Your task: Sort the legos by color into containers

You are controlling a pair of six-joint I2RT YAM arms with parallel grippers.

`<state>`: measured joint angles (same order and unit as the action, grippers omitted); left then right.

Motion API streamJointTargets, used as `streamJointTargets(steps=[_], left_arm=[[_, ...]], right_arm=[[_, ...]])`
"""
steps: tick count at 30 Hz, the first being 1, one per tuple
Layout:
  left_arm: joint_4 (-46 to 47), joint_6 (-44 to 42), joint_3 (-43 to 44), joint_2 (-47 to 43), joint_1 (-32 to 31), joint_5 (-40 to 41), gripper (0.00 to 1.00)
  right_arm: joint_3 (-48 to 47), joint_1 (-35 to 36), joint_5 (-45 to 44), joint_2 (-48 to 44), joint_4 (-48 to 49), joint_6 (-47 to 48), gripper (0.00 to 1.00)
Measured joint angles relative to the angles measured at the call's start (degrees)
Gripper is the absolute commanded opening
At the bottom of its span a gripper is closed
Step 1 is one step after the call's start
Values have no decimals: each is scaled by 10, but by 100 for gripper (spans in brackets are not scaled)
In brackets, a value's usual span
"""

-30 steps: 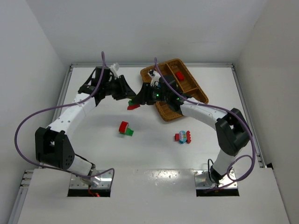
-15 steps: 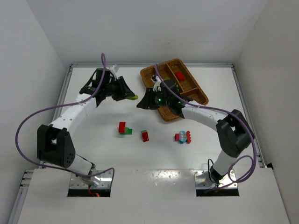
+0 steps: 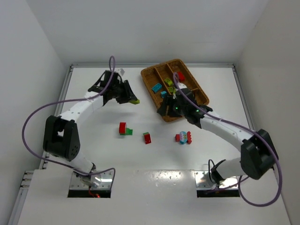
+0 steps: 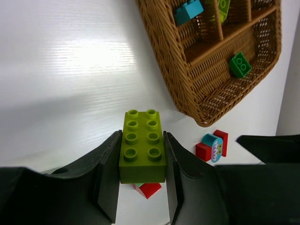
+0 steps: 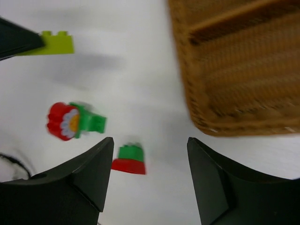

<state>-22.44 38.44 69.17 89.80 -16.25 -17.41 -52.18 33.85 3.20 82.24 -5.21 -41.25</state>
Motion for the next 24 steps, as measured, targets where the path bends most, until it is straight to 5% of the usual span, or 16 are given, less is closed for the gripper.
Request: streamJointTargets(steps=[13, 24], left_arm=[[37, 17, 292, 258, -96, -14, 0], [152, 45, 572, 529, -119, -51, 0]], right_arm=[[42, -56, -281, -220, -181, -73, 66], [47, -60, -344, -269, -255, -84, 68]])
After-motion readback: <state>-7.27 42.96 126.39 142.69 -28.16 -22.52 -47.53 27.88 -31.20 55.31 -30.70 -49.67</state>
